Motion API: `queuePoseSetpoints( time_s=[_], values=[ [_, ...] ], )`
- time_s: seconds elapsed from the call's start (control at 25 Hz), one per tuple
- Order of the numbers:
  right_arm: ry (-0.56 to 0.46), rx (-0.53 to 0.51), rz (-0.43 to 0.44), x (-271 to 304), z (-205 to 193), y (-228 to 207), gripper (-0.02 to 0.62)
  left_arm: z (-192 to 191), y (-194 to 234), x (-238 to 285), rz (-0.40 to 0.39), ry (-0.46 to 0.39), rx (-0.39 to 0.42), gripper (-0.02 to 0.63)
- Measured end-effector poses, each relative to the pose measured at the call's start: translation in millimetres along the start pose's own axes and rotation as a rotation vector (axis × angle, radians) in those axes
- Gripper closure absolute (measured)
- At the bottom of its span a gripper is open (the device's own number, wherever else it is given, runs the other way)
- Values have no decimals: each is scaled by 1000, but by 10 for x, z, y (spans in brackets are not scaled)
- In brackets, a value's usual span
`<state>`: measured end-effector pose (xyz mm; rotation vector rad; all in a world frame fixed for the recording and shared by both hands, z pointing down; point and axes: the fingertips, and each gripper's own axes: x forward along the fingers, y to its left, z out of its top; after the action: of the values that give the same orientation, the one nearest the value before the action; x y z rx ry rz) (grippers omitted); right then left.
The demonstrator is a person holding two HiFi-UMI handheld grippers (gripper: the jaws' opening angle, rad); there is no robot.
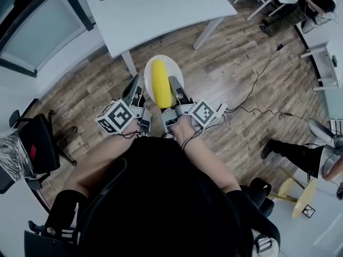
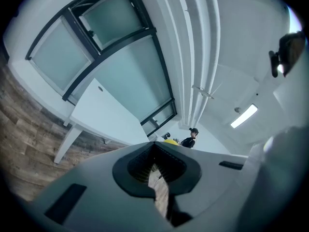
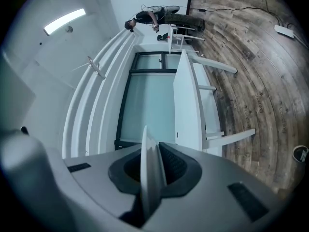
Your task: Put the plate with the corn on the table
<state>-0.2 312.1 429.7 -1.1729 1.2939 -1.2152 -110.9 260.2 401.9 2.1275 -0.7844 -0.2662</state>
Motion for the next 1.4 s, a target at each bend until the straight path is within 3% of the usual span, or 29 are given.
queuePoseSetpoints(
  time_s=[0.24,0.72,1.08,1.4],
  values=[
    [4,-24,-18,160,-178,-52,565,150,154,-64,35,9,163,604],
    [-5,-34,-10,499,-457,-6,565,502,385,-96,41,5,266,604],
    [-1,-28,-24,606,-576,-46,565,594,519,-130,50,12,265,604],
    [32,-16,-45,822,-379,-215,565,557,648,145,92,21,263,604]
  ],
)
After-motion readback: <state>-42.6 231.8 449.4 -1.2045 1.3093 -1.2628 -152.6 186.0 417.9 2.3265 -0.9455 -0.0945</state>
